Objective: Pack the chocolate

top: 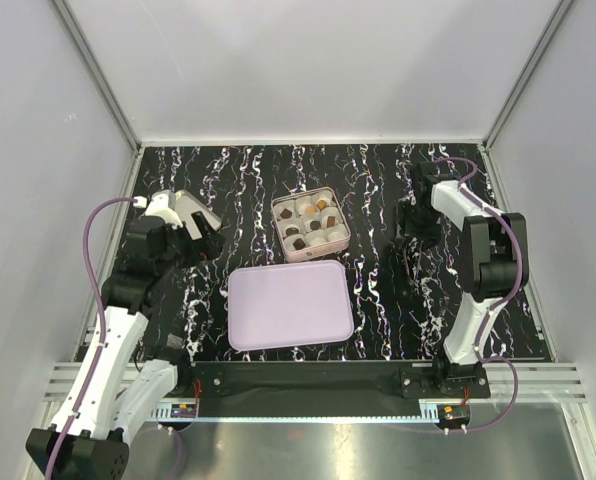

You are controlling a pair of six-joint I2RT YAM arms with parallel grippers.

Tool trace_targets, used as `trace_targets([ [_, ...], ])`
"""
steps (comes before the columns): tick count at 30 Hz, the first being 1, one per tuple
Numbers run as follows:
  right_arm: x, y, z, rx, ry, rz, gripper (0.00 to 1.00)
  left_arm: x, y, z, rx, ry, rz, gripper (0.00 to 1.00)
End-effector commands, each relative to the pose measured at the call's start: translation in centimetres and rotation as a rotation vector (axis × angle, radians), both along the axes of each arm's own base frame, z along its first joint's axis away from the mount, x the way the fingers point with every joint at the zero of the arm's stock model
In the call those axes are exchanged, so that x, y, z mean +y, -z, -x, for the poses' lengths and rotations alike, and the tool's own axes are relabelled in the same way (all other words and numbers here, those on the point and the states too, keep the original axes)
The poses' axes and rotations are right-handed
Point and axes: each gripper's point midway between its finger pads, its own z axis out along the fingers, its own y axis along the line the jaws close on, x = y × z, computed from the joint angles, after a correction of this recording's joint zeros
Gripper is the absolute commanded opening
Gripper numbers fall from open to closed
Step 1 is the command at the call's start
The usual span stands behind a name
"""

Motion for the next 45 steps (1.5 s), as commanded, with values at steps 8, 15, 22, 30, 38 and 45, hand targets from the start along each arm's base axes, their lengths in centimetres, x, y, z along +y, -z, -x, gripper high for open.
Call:
trace_targets([
  [8, -3.1, 1.6, -0.8, 0.06, -0.075, 0.11, 0.89, 0.4, -1.2, -0.6, -0.062, -0.011, -0.013, 0.99],
  [15, -4.9, -4.1, -1.6, -0.073, -0.031, 0.21, 1.0, 0.1, -1.0, -0.9, -0.053, -0.003, 0.0, 0.99],
  [22, -4.6, -8.7, -1.5, -0.153, 0.093, 0.264, 1.0, 0.0, -0.1, -1.2, -0.02, -0.007, -0.001, 0.99],
  [30, 11.8, -11.6, 1.7, -0.386, -0.12, -0.184, 1.0, 0.9, -0.8, -2.7, 0.042, -0.008, -0.098, 0.99],
  [38, 14.8, -16.2, 7.8, -0.555, -0.218, -0.5, 1.0, 2.5, -3.9, -6.4, 0.097, -0.087, -0.19, 0.99],
  [45, 15.1, -16.7, 11.5, -0.572, -0.235, -0.623, 1.0, 4.6, -3.4, -11.2, 0.178, -0.183, -0.32, 0.99],
])
